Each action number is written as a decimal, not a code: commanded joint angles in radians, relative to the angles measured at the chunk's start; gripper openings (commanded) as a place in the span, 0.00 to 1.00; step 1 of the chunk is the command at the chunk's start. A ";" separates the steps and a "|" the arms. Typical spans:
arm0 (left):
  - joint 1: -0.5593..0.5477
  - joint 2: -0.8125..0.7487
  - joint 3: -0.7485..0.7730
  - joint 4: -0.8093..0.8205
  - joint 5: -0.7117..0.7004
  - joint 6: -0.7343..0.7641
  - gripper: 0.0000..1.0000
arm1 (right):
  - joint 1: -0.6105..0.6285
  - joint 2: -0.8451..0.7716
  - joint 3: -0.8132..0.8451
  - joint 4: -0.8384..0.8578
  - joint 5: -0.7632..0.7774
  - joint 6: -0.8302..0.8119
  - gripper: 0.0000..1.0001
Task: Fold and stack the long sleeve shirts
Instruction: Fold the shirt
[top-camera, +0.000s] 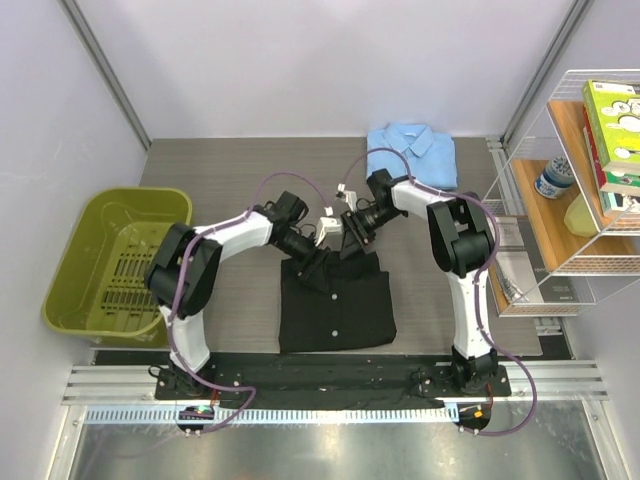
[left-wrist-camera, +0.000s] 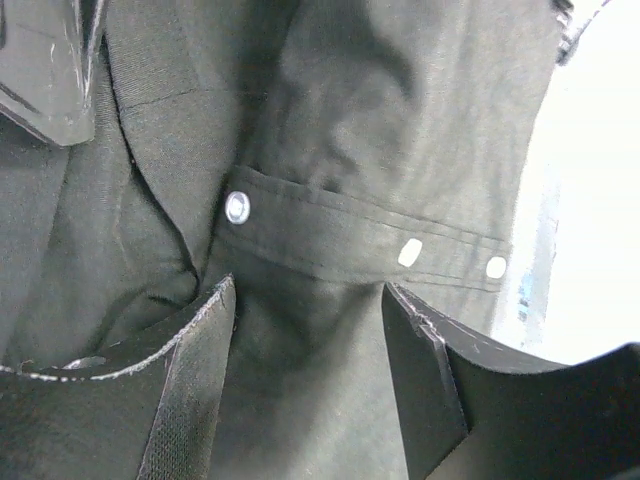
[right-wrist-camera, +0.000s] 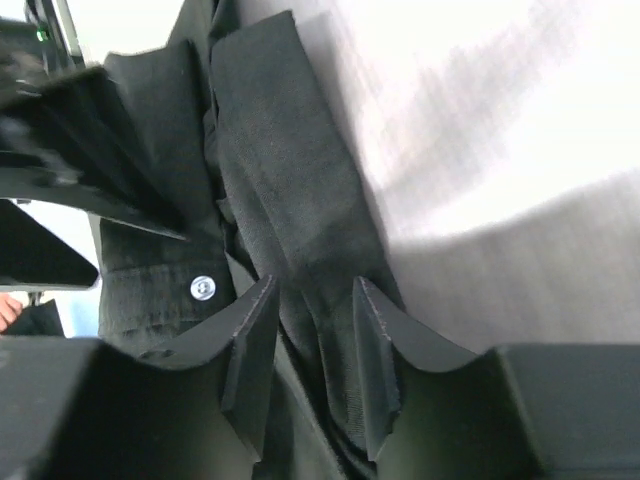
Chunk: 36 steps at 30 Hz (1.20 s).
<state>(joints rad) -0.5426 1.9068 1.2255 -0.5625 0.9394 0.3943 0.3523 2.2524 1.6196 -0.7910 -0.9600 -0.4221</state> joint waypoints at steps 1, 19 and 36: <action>-0.016 -0.141 -0.052 0.016 0.035 -0.006 0.61 | 0.007 -0.132 -0.053 -0.019 0.046 -0.012 0.45; -0.109 -0.118 -0.041 0.105 -0.131 0.072 0.57 | 0.022 -0.060 0.088 -0.043 -0.065 0.183 0.35; -0.106 -0.081 0.075 -0.105 -0.141 0.100 0.00 | 0.031 0.059 0.080 -0.053 0.030 0.042 0.28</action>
<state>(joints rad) -0.6563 1.8072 1.2083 -0.5652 0.7975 0.4858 0.3836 2.3150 1.6848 -0.8398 -0.9691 -0.3199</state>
